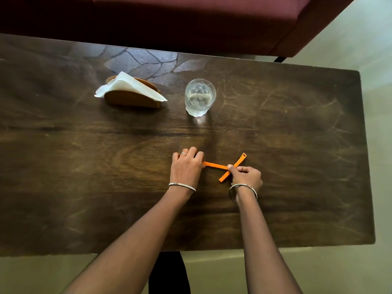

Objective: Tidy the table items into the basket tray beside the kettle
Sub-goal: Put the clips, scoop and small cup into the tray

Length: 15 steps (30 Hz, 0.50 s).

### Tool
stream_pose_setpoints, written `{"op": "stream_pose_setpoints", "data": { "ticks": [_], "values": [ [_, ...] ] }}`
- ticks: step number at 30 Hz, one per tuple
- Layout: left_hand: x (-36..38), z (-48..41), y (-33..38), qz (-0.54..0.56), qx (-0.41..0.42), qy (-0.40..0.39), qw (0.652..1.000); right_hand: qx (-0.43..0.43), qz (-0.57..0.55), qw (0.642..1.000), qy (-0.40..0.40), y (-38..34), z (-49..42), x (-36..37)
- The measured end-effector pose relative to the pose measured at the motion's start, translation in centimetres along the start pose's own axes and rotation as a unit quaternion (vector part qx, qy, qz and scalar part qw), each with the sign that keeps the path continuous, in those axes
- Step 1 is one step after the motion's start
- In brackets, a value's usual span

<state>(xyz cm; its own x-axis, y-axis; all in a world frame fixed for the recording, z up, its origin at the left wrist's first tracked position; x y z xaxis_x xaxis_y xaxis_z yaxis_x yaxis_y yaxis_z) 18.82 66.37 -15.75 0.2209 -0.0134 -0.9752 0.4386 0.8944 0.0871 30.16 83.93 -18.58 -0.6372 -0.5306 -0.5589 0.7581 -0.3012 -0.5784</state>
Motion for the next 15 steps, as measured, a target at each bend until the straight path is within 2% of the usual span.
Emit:
{"op": "stream_pose_setpoints", "data": {
  "ticks": [3, 5, 8, 11, 13, 15],
  "values": [
    [0.0, 0.3, -0.5, 0.067, -0.037, -0.028, 0.997, 0.023, -0.07, 0.997, -0.018, 0.5, 0.1, -0.2],
    [0.3, 1.2, -2.1, 0.166, -0.116, -0.057, 0.978, 0.03, -0.14, 0.989, -0.042, 0.4, 0.8, -0.1],
    [1.4, 3.6, -4.4, 0.35, -0.252, -0.104, 0.896, 0.051, -0.252, 0.962, -0.092, 0.2, 3.1, 0.6],
    [2.1, 6.4, -5.4, 0.504, -0.303, -0.149, 0.795, 0.081, -0.298, 0.934, -0.176, 0.2, 6.8, 2.4],
    [1.8, 8.2, -6.5, 0.552, -0.317, -0.159, 0.755, 0.098, -0.299, 0.92, -0.232, 0.2, 9.5, 3.8],
    [1.2, 9.8, -8.1, 0.571, -0.333, -0.164, 0.732, 0.106, -0.283, 0.915, -0.269, -0.2, 12.1, 5.2]
  ]
}}
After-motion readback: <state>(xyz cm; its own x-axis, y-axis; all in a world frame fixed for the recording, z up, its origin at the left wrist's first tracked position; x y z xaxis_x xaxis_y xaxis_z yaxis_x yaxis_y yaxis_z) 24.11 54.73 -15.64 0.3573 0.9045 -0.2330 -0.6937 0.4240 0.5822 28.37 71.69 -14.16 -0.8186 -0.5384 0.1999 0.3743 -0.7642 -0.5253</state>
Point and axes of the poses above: each hand's wrist, its own z-axis away from the middle knuckle, its own x-axis out of the palm, y = z × x, the point moved 8 cm from there along -z, towards the middle knuckle, and after that the axes turned 13 degrees about -z, right-handed, at the moved point
